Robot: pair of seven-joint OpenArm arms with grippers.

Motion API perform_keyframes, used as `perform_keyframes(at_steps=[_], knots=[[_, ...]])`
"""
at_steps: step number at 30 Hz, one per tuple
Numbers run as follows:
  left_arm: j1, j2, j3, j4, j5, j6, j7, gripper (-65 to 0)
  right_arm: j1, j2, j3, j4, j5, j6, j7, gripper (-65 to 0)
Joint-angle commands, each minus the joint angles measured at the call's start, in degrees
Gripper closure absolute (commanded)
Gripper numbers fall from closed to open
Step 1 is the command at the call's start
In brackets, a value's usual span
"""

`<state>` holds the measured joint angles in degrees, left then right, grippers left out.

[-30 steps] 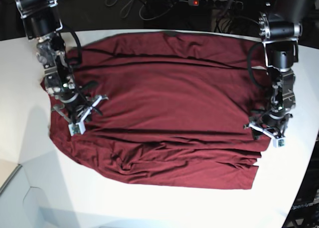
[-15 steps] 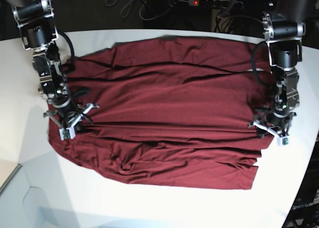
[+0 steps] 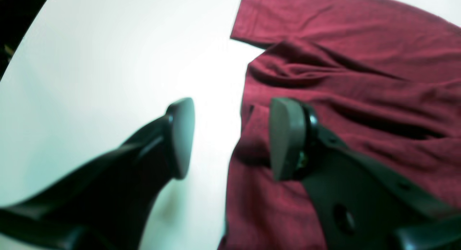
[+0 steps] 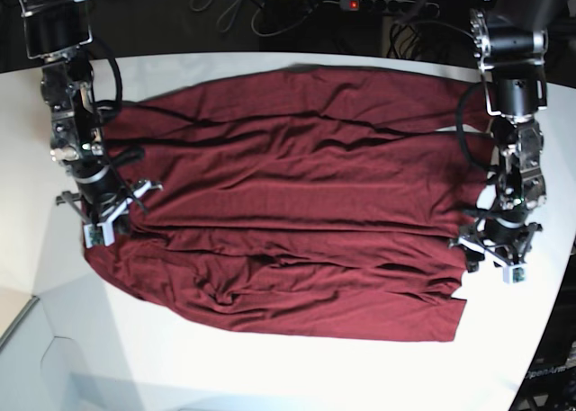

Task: Layout the t-shirt on the table in an organized manner, then fold the t-shirt properly
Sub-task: 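Drag the grasped fabric with both grippers back toward the shirt edge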

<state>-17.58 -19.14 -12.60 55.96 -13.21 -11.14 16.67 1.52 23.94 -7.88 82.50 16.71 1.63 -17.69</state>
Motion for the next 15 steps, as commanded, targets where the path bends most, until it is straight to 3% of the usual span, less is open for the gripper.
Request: perform_keyframes(at_steps=[1,6,15], knots=[[-0.6,-1.0,-0.3,2.0,-0.3,0.1,-0.2,-32.5,-0.8,0.8,0.6,1.7,-0.1,0.0,0.7,0.0],[4.0,-1.0,-2.9,9.7,-2.8,0.1,6.2,-32.5,-7.3,0.8,3.6,9.2,-0.1,0.0,0.6,0.0],[22.6,-0.9,-10.5,27.3,-12.9,0.1,13.6,-32.5,-21.2,0.7,4.7,19.6,-0.1,0.0,0.6,0.0]])
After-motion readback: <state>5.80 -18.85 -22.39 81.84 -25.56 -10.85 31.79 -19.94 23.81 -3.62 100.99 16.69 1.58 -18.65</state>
